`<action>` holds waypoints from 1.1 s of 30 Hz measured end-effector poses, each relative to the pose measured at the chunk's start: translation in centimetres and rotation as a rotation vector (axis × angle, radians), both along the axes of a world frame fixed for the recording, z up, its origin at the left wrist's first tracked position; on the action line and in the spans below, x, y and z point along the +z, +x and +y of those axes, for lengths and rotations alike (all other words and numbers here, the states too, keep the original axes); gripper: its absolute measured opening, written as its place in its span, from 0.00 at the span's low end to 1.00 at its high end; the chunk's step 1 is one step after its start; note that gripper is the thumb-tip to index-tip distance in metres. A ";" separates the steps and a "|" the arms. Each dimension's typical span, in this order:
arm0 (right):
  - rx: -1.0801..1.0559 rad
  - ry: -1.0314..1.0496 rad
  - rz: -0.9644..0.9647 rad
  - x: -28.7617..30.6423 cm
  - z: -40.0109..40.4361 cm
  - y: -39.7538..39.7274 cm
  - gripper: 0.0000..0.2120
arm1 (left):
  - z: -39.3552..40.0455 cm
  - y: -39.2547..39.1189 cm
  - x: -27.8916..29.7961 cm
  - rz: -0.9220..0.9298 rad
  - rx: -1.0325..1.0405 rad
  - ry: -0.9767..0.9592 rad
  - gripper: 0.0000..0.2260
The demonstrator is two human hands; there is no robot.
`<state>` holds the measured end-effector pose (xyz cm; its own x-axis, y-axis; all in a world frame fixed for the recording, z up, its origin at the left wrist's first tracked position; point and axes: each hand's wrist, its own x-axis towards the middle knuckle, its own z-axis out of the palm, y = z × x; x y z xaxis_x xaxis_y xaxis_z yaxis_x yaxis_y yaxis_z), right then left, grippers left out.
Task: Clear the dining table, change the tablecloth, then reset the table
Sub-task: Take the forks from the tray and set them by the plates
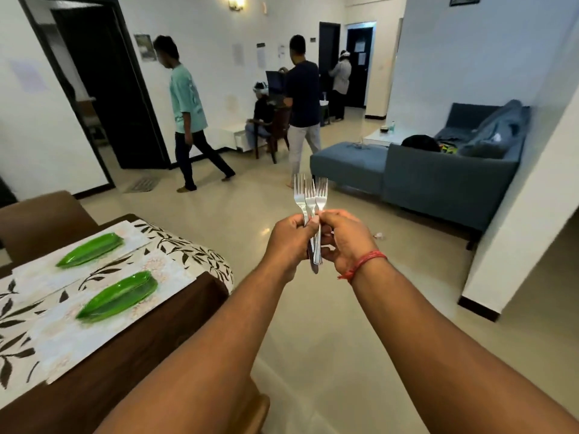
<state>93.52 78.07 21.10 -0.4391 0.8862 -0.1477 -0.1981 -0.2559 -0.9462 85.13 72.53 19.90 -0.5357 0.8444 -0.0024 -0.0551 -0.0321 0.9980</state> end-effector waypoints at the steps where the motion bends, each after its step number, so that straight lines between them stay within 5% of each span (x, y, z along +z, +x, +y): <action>1: 0.015 0.007 -0.005 -0.1 2.1 -0.7 0.04 | 2.0 -0.7 -0.1 -0.005 0.008 0.002 0.09; 12: -0.001 0.048 -0.110 -1.2 27.0 -9.8 0.05 | 27.6 -11.1 -2.5 -0.045 -0.047 0.016 0.08; 20: 0.172 0.050 -0.176 -3.8 41.1 -21.1 0.07 | 39.9 -21.7 -5.2 -0.093 0.102 -0.039 0.08; 33: 0.787 0.014 -0.216 -8.0 50.2 -45.0 0.07 | 44.3 -40.7 -9.5 -0.168 0.609 -0.089 0.11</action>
